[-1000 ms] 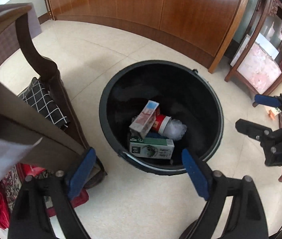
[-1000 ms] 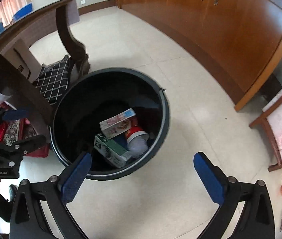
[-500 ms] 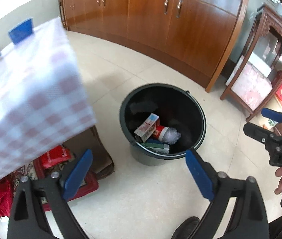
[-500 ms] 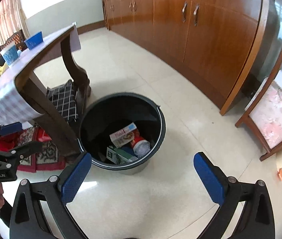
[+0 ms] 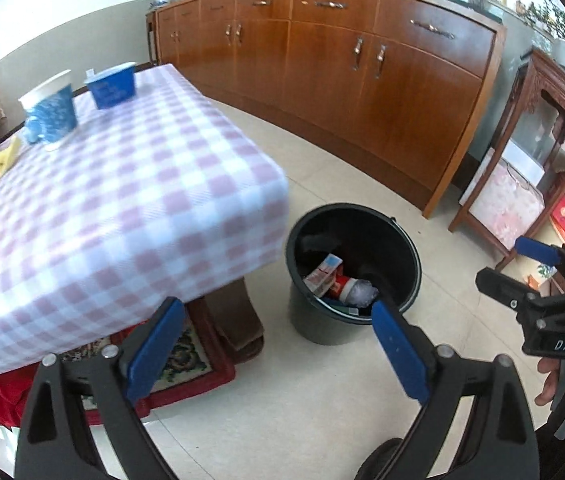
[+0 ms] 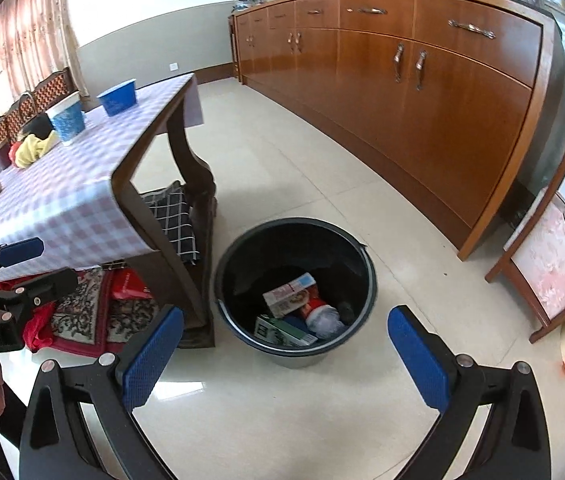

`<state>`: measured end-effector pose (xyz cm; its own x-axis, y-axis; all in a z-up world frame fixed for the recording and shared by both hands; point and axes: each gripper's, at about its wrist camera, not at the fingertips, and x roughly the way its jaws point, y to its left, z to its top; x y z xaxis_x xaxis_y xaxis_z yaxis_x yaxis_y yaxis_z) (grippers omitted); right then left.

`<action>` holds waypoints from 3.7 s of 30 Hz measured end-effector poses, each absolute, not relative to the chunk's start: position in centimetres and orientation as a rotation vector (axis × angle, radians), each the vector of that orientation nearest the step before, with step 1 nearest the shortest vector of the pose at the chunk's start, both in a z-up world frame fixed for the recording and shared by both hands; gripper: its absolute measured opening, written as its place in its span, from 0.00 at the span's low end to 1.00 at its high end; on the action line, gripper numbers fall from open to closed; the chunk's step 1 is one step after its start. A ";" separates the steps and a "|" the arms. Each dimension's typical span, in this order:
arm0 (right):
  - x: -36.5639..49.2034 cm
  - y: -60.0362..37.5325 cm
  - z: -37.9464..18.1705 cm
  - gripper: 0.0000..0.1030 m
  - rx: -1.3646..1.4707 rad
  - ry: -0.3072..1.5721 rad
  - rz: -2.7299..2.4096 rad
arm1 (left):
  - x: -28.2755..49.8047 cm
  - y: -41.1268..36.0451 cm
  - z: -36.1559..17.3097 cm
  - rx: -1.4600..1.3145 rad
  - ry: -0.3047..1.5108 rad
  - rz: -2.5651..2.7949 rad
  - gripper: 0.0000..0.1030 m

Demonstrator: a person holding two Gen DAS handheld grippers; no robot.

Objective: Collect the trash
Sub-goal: 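Move both tools back to the table toward the beige cloth and paper cup, then grasp the beige cloth with the left tool while the right tool grasps the blue-patterned paper cup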

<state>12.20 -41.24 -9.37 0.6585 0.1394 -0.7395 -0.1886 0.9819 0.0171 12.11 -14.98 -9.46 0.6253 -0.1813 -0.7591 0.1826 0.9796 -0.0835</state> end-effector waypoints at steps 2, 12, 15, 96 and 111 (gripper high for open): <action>12.0 -40.4 -9.0 1.00 -0.067 0.821 0.197 | 11.9 -14.1 -9.1 -0.006 0.864 -0.194 0.93; 11.9 -36.5 -7.2 1.00 -0.085 0.785 0.243 | 10.9 -10.2 -7.6 -0.034 0.823 -0.136 0.93; 11.8 -35.2 -6.4 1.00 -0.087 0.768 0.256 | 10.7 -9.1 -7.2 -0.038 0.812 -0.122 0.93; 31.7 -0.4 -4.6 1.00 -0.201 0.748 0.442 | 16.7 29.6 -8.6 -0.267 0.792 0.413 0.82; 33.2 -0.2 -5.2 0.61 -0.192 0.784 0.475 | 17.4 29.2 -8.9 -0.248 0.799 0.377 0.25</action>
